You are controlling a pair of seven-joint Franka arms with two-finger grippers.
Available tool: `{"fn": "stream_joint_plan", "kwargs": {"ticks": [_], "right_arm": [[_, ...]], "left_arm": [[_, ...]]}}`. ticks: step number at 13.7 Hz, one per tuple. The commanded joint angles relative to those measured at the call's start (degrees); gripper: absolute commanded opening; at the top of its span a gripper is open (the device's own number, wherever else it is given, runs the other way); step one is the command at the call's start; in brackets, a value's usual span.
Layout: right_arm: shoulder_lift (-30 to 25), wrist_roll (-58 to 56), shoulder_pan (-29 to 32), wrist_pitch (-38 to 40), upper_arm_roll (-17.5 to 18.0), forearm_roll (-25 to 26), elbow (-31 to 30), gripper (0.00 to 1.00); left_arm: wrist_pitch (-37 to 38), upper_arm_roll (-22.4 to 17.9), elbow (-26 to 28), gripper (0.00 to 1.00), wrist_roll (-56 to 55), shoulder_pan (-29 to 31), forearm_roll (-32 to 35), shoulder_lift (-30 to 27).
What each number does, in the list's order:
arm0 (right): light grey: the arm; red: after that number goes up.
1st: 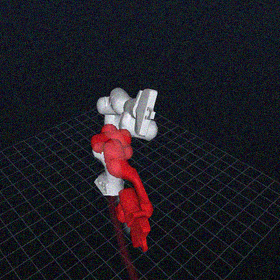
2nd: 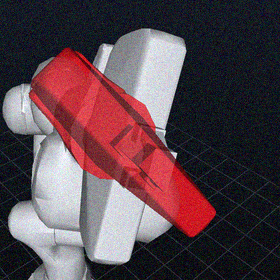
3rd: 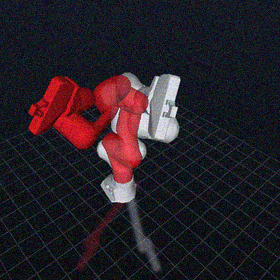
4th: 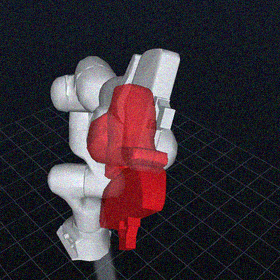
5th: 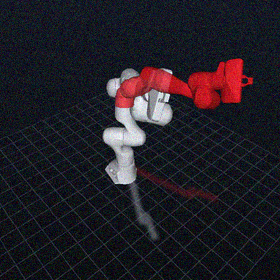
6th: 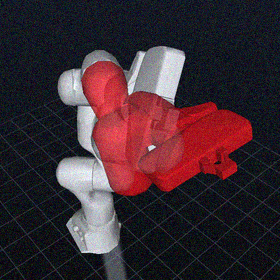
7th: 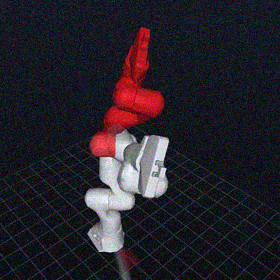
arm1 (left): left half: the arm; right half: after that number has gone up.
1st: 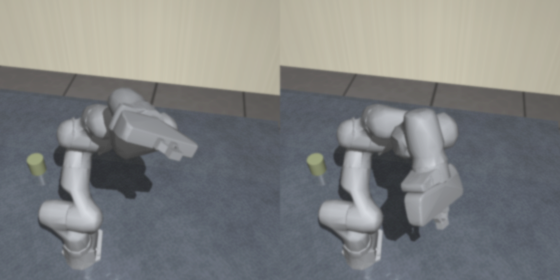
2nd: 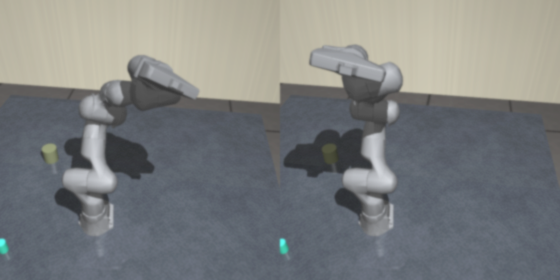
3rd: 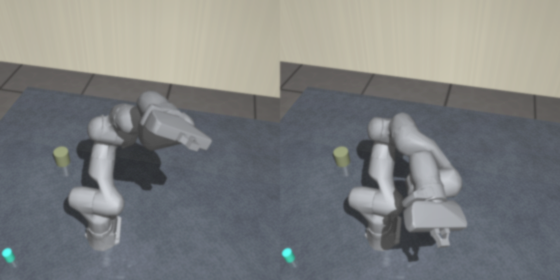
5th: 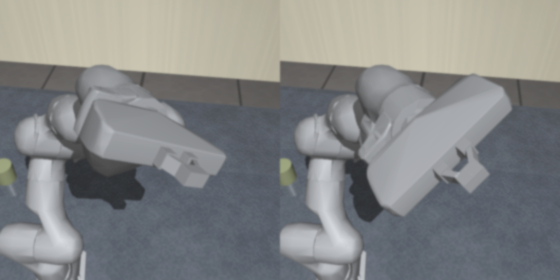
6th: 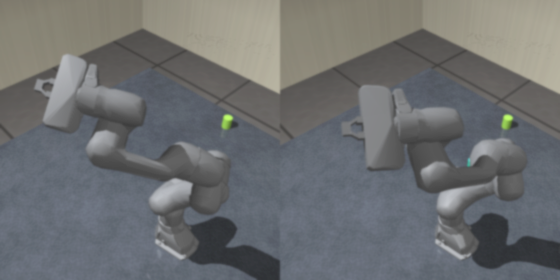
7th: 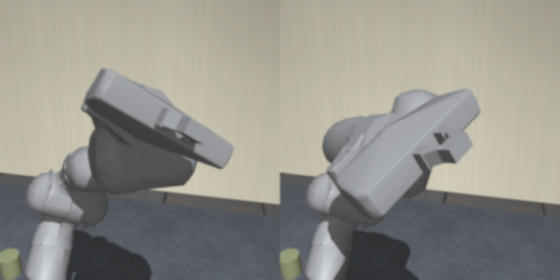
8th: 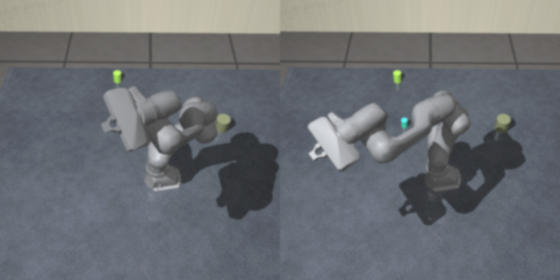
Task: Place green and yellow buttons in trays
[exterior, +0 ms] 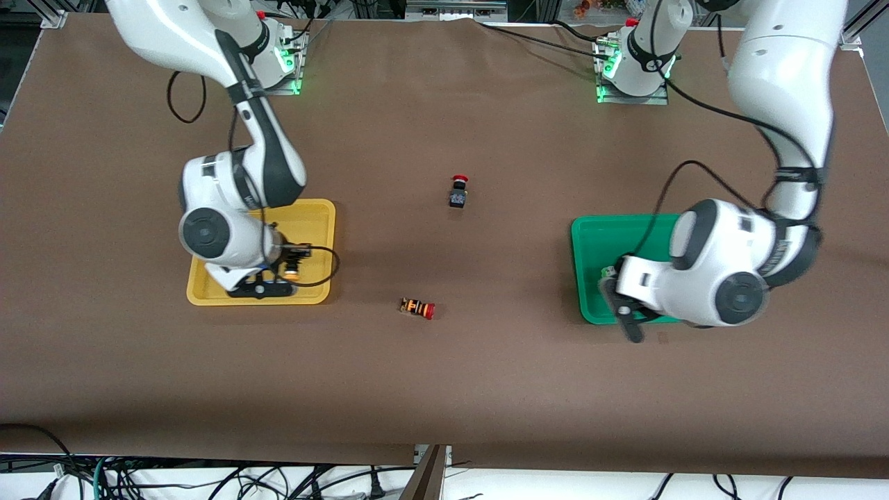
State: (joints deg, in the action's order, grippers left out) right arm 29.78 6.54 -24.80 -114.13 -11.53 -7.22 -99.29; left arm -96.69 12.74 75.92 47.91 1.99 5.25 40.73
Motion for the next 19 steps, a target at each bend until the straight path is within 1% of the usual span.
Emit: {"fn": "stream_joint_plan", "kwargs": {"ticks": [1,2,3,4,6,8,9,10,11,12,13,14,15,16,17,18,19], "right_arm": [[-1.83,-2.5,-0.6,-2.84,-0.43,-0.17,-8.0,0.0],[-1.66,-2.41,-0.6,-4.16,-0.43,-0.17,-9.24,0.5],[-1.66,-1.72,-0.6,-4.43,-0.43,-0.34,-9.25,1.0],[-2.0,-1.45,-0.42,-3.74,-0.43,-0.43,-8.12,1.0],[-5.5,-2.32,0.54,-2.51,-0.51,-0.43,-5.05,1.0],[-11.73,-2.24,2.38,2.04,-0.43,0.18,-1.36,1.0],[-14.98,-2.32,2.91,4.85,-0.25,0.36,-0.04,1.0],[-17.71,-2.41,3.44,7.66,0.1,0.97,1.1,1.0],[-20.0,-2.94,3.97,11.61,0.19,3.76,2.07,1.0],[-21.94,-3.2,4.58,14.78,1.32,7.09,3.39,1.0],[-24.57,-3.2,7.37,17.25,3.33,8.0,4.45,1.0],[-27.12,-3.2,10.27,18.4,5.18,7.83,4.46,1.0],[-29.23,-3.2,11.87,18.85,6.68,7.92,4.46,1.0],[-30.56,-3.03,12.23,19.2,7.48,8.44,4.46,1.0],[-30.83,-3.12,13.54,21.64,8.35,8.71,4.63,1.0],[-30.92,-3.12,15.73,25.06,9.84,8.54,5.59,1.0],[-30.58,-3.12,17.32,27.53,11.16,8.45,7.25,1.0]], "left_arm": [[-5.4,-0.08,8.68,0.06,-0.89,2.57,4.76,-1.09],[-9.53,-0.08,11.94,0.14,-0.63,3.54,5.46,-1.35],[-12.1,-0.08,13.8,0.32,-0.62,3.72,5.56,-1.35],[-12.73,-0.17,13.73,0.99,-0.28,3.72,5.73,-1.35],[-11.78,0.44,13.38,1.0,-0.62,3.63,6.26,-4.76],[-9.15,0.71,11.98,1.0,-2.11,3.11,5.38,-9.67],[-6.35,1.23,10.58,1.0,-4.9,3.11,5.38,-11.53],[-2.49,1.5,9.43,1.0,-10.5,3.11,5.38,-13.55],[0.5,1.76,8.9,1.0,-17.43,3.11,5.38,-15.83],[2.1,2.46,8.81,1.0,-24.28,3.11,5.38,-18.38],[3.42,2.73,8.81,1.0,-29.4,3.45,5.12,-20.84],[5.61,2.73,8.28,1.0,-31.8,3.54,3.03,-22.52],[8.33,2.04,6.28,1.0,-32.52,3.46,0.57,-23.66],[9.05,1.68,6.0,1.0,-32.79,3.72,-0.84,-25.42],[8.97,-0.32,7.12,1.0,-34.44,3.63,-1.9,-28.57],[8.71,-4.69,10.01,1.0,-38.9,1.55,-3.3,-32.77],[6.27,-6.91,14.47,1.0,-45.9,0.31,-4.97,-37.34]]}}
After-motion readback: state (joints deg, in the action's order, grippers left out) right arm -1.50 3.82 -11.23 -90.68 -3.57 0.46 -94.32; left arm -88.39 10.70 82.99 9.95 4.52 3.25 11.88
